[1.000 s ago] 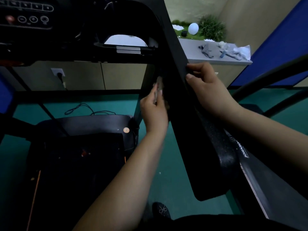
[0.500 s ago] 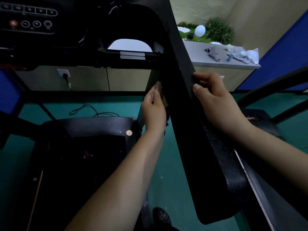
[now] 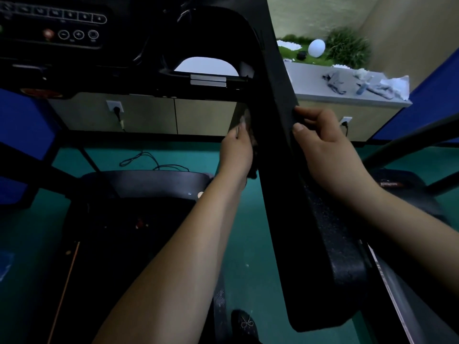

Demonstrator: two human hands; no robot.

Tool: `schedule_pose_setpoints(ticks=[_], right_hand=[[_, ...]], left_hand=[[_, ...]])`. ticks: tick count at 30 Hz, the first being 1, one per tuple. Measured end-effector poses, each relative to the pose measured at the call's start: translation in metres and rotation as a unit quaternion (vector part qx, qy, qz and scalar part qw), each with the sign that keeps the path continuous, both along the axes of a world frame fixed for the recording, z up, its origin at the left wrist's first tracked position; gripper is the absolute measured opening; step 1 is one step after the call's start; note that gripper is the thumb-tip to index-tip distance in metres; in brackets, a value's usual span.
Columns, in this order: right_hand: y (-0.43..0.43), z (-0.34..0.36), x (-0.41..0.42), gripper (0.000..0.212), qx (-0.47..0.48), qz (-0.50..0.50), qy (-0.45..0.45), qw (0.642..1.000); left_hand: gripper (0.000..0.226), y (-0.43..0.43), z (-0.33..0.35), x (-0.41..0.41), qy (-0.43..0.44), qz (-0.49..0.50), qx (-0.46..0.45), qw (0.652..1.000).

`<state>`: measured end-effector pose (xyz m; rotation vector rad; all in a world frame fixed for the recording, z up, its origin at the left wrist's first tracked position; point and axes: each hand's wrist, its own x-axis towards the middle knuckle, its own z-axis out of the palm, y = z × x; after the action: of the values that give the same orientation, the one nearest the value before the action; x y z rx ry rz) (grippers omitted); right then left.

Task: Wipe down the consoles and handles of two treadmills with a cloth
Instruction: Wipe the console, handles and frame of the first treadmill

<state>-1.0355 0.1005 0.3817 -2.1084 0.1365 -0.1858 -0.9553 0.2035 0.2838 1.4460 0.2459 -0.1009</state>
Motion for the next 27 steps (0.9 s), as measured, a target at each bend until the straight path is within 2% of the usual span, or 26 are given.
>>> schedule_pose_setpoints(ticks=[2,6,8,11,16,19,23,25,27], right_hand=[[0.000,0.000,0.000,0.027,0.005,0.000,-0.006,1.000],[-0.001,0.000,-0.001,0.027,0.024,-0.008,-0.001,1.000],[-0.001,-0.001,-0.001,0.026,0.040,-0.015,-0.001,0.999],[-0.003,-0.001,0.000,0.025,0.057,-0.026,0.004,0.998],[-0.002,-0.002,0.000,0.026,0.055,-0.023,0.000,0.998],[-0.003,-0.003,0.001,0.027,0.052,-0.019,-0.004,0.998],[-0.001,-0.002,0.000,0.027,0.061,-0.008,-0.005,0.998],[-0.001,-0.002,-0.001,0.026,0.069,-0.006,-0.007,0.998],[-0.001,-0.002,-0.001,0.027,0.080,0.003,-0.003,0.997]], left_hand=[[0.036,0.006,-0.001,-0.008,-0.013,0.012,-0.011,1.000],[0.030,0.015,0.040,0.019,-0.155,0.112,-0.024,0.981],[0.031,0.011,0.060,0.041,-0.198,0.090,0.020,0.976],[0.040,-0.005,0.058,0.052,-0.207,0.025,0.092,0.974],[0.034,0.003,0.044,-0.028,-0.282,0.020,0.157,0.946],[0.037,0.010,0.040,-0.104,-0.308,-0.032,0.130,0.942],[0.032,0.030,0.044,-0.157,-0.248,-0.120,0.041,0.961],[0.031,0.035,0.054,-0.143,-0.208,-0.055,-0.048,0.975],[0.030,0.032,0.067,-0.113,-0.178,0.040,-0.075,0.980]])
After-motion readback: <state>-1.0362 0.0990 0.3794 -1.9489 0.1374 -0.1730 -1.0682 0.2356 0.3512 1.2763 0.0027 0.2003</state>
